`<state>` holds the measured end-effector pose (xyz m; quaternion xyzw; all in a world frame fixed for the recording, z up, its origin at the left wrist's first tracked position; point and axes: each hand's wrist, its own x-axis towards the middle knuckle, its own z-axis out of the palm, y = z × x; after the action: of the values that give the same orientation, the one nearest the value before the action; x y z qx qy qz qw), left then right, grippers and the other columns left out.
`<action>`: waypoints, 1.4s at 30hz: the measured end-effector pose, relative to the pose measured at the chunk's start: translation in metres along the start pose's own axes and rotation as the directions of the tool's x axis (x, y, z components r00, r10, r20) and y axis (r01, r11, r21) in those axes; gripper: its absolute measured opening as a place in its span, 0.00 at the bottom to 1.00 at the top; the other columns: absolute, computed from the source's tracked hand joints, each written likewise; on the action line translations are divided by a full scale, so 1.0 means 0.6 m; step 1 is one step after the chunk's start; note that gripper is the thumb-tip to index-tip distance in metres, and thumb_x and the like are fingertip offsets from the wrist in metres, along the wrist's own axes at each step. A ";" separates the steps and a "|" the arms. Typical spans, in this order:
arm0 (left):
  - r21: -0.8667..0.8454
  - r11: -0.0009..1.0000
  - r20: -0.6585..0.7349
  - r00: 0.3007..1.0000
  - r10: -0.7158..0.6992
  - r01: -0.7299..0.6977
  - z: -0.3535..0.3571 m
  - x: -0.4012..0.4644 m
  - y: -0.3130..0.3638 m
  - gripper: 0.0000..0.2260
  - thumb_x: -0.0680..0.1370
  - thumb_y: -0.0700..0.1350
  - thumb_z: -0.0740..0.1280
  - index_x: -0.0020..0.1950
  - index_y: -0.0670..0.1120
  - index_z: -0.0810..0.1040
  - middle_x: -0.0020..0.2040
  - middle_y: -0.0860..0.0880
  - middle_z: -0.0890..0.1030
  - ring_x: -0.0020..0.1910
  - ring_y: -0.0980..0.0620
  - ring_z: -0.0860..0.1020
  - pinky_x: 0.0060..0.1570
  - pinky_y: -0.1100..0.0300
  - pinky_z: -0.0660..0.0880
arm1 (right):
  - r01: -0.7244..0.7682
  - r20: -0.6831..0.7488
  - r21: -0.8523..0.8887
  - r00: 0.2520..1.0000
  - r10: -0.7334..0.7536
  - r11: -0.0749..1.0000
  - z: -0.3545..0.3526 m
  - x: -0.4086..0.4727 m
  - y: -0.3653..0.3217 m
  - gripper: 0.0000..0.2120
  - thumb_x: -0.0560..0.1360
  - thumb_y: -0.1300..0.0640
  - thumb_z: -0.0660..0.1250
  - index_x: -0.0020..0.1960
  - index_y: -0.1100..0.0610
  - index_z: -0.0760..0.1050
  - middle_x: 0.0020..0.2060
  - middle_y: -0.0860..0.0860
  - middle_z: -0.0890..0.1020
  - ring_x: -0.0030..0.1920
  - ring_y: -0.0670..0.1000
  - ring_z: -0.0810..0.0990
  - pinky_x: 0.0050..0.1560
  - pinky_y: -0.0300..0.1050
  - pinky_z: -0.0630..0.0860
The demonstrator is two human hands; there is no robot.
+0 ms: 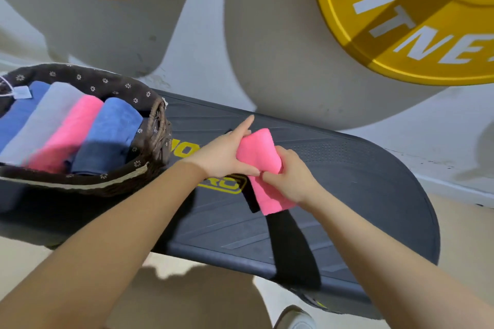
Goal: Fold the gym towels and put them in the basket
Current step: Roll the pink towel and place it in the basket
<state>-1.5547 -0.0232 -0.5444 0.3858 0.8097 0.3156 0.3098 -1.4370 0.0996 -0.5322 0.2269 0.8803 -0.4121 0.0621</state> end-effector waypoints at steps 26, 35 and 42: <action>-0.074 0.996 -0.540 0.841 0.009 -0.057 -0.264 -0.366 -0.072 0.20 0.70 0.44 0.73 0.56 0.52 0.67 0.47 0.51 0.75 0.44 0.49 0.75 0.38 0.62 0.70 | 0.457 0.242 -0.786 0.847 -0.472 0.417 0.034 0.004 -0.448 0.23 0.69 0.50 0.70 0.62 0.52 0.68 0.59 0.51 0.76 0.59 0.57 0.74 0.54 0.51 0.70; 0.131 0.953 -0.421 0.886 -0.195 0.272 -0.233 -0.283 -0.156 0.32 0.70 0.48 0.70 0.67 0.57 0.55 0.53 0.47 0.77 0.46 0.47 0.77 0.41 0.60 0.72 | 0.715 0.635 -0.618 0.699 -0.329 0.328 0.147 0.189 -0.445 0.22 0.69 0.61 0.70 0.61 0.57 0.72 0.58 0.57 0.74 0.59 0.57 0.74 0.56 0.46 0.69; 0.196 0.940 -0.332 0.921 -0.204 0.279 -0.206 -0.220 -0.136 0.32 0.71 0.42 0.69 0.69 0.50 0.55 0.60 0.43 0.63 0.49 0.39 0.77 0.47 0.49 0.74 | 0.760 0.746 -0.603 0.645 -0.168 0.243 0.170 0.247 -0.411 0.17 0.68 0.54 0.71 0.56 0.52 0.74 0.51 0.51 0.81 0.50 0.55 0.77 0.45 0.40 0.68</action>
<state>-1.6146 -0.2061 -0.4964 0.2632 0.9215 0.2310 0.1680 -1.6882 -0.0631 -0.4707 -0.2582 0.9204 0.0787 0.2827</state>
